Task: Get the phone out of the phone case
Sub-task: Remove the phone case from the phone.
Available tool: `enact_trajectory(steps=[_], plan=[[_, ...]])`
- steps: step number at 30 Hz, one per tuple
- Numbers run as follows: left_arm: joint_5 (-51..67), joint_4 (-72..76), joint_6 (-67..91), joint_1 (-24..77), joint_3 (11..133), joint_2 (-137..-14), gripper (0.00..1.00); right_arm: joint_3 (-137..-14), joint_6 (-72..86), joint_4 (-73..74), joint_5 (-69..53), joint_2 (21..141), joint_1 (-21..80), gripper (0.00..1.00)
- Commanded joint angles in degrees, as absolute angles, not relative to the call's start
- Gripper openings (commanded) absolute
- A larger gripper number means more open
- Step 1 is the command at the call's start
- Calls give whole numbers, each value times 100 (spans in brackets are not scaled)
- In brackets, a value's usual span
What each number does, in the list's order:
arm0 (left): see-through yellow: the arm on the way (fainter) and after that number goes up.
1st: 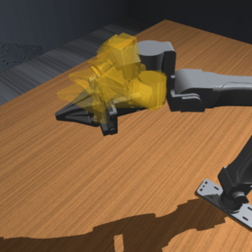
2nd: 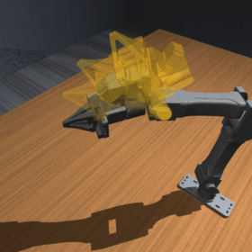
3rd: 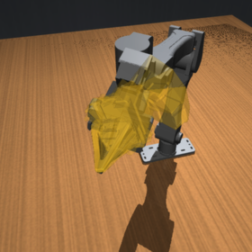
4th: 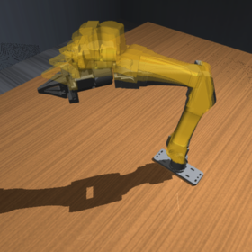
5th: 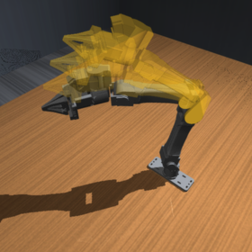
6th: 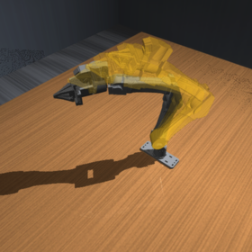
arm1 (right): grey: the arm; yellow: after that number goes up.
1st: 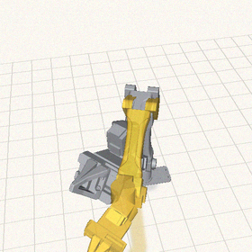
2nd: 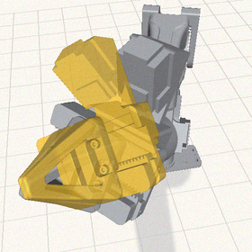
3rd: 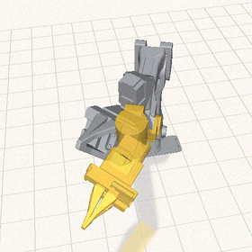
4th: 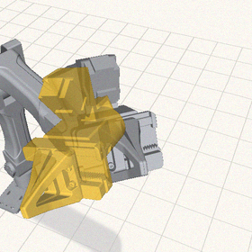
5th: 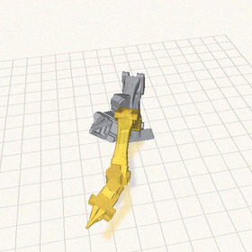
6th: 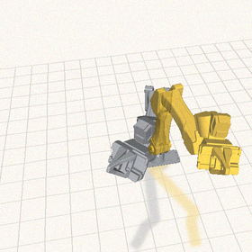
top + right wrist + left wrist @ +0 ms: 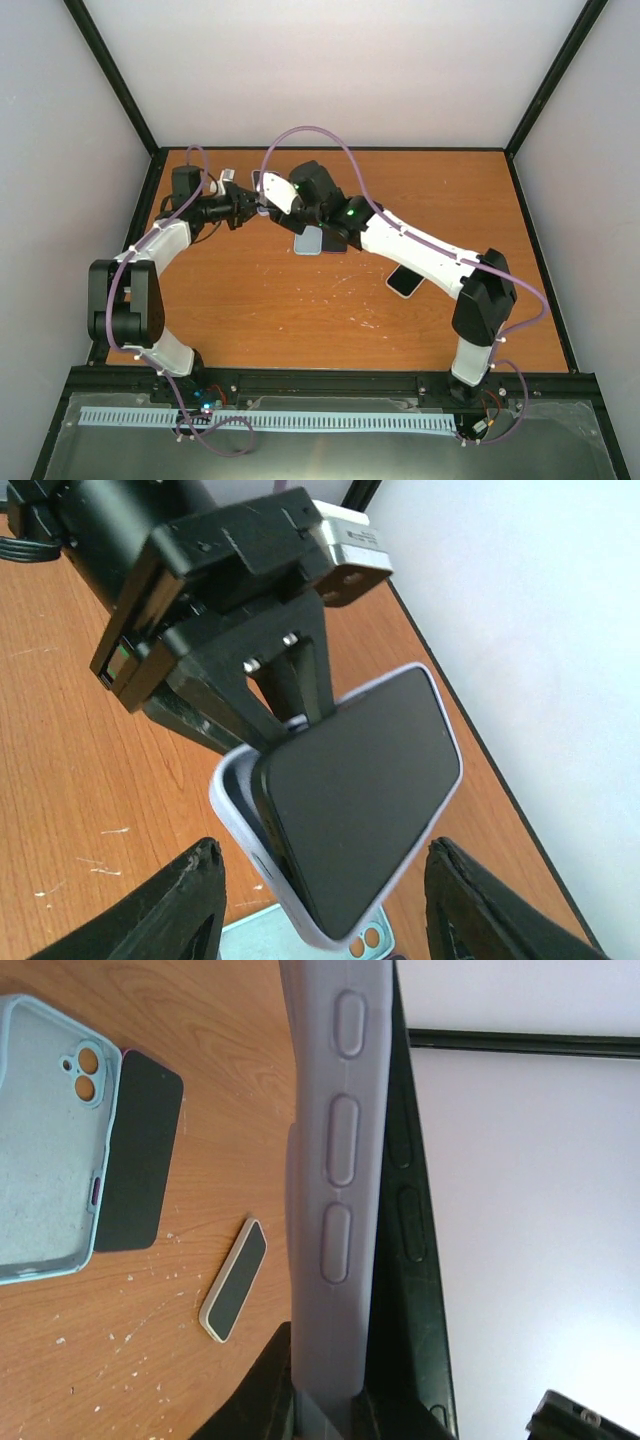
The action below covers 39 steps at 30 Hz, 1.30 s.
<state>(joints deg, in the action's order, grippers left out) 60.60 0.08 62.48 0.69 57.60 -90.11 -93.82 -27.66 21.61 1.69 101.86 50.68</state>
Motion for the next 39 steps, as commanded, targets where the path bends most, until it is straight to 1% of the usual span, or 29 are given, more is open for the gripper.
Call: enact_trajectory(steps=[1, 11, 19, 28, 36, 39], plan=[[6172, 298, 6589, 44, 5810, -8948, 1, -9611, -3022, 1764, 706, 10396, 5308, 53], [6171, 326, 6631, 44, 5726, -8879, 1, -10013, -3265, 1625, 1135, 10950, 5467, 52], [6196, 352, 6640, 44, 5704, -8844, 1, -9925, -3381, 1721, 1164, 10980, 5467, 51], [6214, 361, 6631, 44, 5698, -8829, 1, -9670, -3690, 1750, 1419, 10960, 5458, 43], [6227, 369, 6610, 44, 5669, -8772, 1, -9510, -4058, 1442, 1787, 10993, 5437, 40], [6231, 377, 6612, 44, 5669, -8789, 1, -9426, -4247, 1091, 1977, 11003, 5414, 35]])
